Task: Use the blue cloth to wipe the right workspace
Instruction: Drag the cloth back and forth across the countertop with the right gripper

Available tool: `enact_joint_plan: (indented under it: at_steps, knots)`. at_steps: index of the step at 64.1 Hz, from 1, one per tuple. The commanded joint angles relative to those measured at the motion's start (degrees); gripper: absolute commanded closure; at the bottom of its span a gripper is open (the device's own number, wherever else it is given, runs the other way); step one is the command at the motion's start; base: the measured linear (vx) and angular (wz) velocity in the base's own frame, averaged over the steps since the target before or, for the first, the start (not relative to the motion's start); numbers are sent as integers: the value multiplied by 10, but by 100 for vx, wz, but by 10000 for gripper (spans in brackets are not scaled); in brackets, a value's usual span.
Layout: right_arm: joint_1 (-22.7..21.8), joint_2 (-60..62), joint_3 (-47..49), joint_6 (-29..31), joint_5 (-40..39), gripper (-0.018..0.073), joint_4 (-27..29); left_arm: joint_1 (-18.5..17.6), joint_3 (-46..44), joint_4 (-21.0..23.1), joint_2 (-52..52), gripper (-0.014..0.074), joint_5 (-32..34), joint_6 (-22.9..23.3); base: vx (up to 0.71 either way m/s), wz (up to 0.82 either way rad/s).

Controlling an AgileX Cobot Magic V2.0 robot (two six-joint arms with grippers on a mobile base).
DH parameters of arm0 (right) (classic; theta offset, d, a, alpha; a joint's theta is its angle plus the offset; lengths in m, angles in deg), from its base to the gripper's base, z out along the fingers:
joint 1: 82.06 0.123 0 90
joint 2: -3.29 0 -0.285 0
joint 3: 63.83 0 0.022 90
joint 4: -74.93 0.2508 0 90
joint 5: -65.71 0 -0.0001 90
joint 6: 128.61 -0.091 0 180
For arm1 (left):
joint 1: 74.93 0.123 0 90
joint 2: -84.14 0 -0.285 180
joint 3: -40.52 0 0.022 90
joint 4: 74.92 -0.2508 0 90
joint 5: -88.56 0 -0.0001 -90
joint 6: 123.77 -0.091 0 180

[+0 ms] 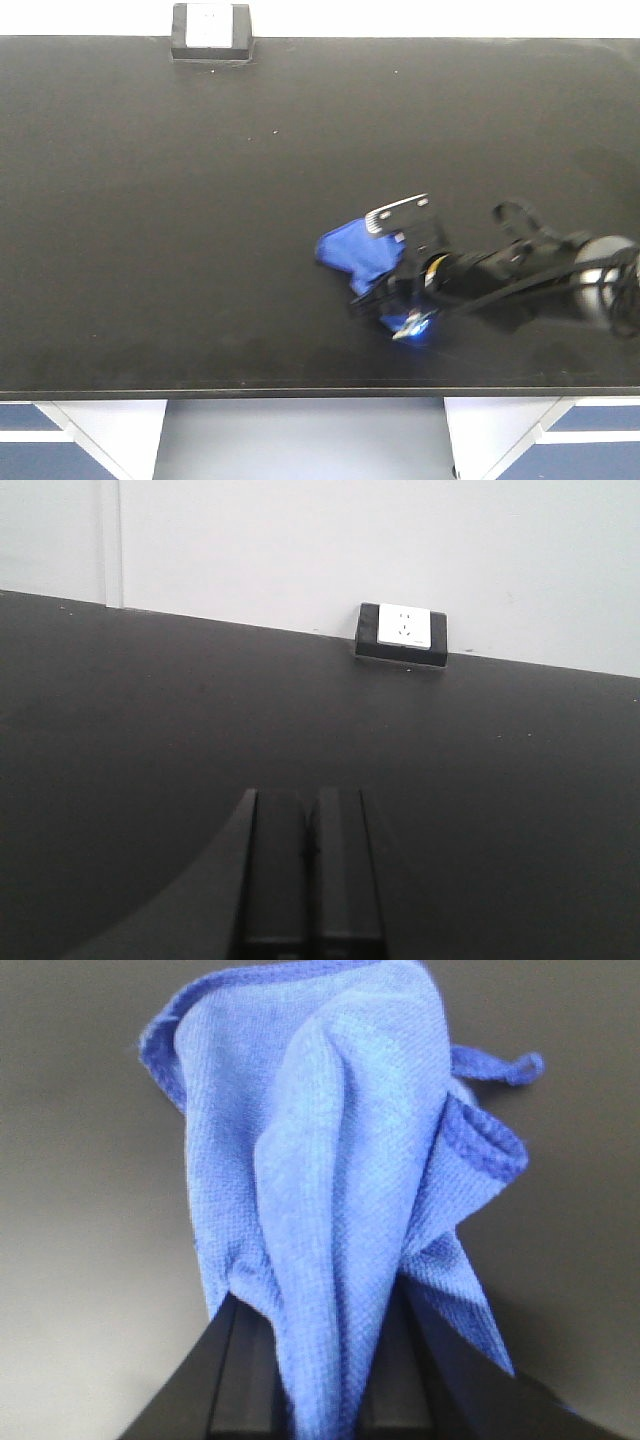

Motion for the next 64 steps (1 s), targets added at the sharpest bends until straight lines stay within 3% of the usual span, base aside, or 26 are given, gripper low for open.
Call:
enact_joint_plan:
  at_steps: [1, 17, 23, 28, 35, 42, 55, 64]
  knots:
    - [-74, 16, 11, 11, 7, 561, 0, 0, 18, 4, 9, 602, 45, 5, 0, 0]
    - [-342, 16, 11, 12, 21, 561, 0, 0, 18, 4, 9, 602, 45, 5, 0, 0]
    - [-389, 16, 11, 12, 21, 561, 0, 0, 18, 4, 9, 602, 45, 5, 0, 0]
    - [-394, 16, 11, 10, 12, 560, 5, 0, 18, 4, 9, 602, 45, 5, 0, 0]
    - [-350, 16, 11, 6, 13, 560, 15, 0, 18, 4, 9, 602, 45, 5, 0, 0]
    - [-259, 16, 11, 6, 12, 560, 36, 0, 18, 4, 9, 602, 45, 5, 0, 0]
    - [-44, 16, 11, 12, -32, 560, 32, 0, 18, 4, 9, 602, 45, 5, 0, 0]
    - [36, 16, 11, 14, -87, 560, 31, 0, 18, 4, 9, 602, 45, 5, 0, 0]
